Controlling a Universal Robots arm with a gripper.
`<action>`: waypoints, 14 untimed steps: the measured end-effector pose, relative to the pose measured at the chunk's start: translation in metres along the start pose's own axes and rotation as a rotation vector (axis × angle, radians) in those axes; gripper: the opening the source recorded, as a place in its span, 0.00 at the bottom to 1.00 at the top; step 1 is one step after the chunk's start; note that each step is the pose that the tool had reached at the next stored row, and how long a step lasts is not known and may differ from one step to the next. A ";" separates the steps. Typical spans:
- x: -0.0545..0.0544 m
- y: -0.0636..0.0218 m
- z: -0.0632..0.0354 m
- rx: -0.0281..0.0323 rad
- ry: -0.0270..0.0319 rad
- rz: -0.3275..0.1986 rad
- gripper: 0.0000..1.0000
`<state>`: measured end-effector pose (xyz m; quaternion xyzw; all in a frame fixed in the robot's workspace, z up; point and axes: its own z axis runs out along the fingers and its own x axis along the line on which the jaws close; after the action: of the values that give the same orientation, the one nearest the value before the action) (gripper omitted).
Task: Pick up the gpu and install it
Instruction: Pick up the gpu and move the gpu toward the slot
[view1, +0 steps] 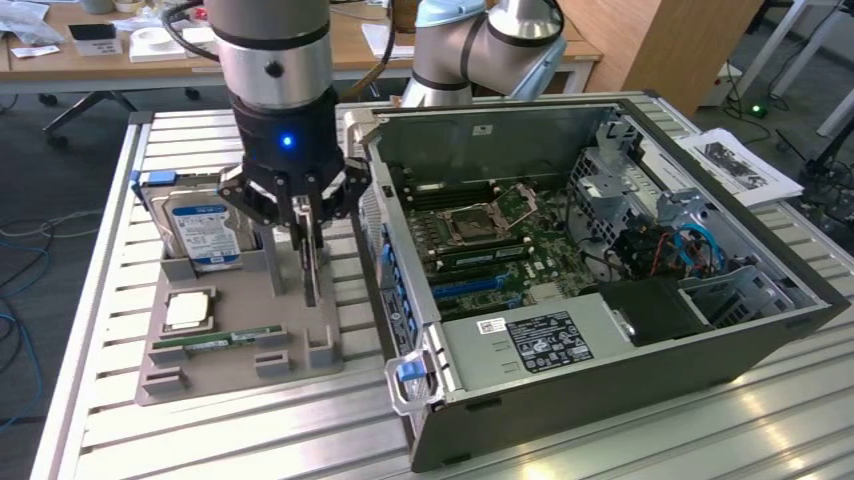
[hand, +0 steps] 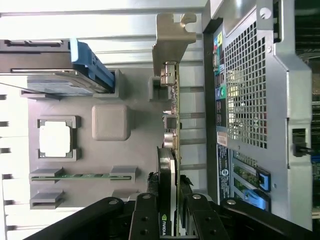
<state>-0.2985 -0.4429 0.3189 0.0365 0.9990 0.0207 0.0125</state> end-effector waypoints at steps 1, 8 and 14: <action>0.000 0.0002 -0.0044 0.0000 0.0000 0.000 0.27; -0.001 0.0013 -0.0318 0.0000 0.0001 0.000 0.27; -0.001 0.0020 -0.0472 0.0000 0.0000 0.000 0.27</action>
<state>-0.2985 -0.4429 0.3661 0.0365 0.9990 0.0207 0.0125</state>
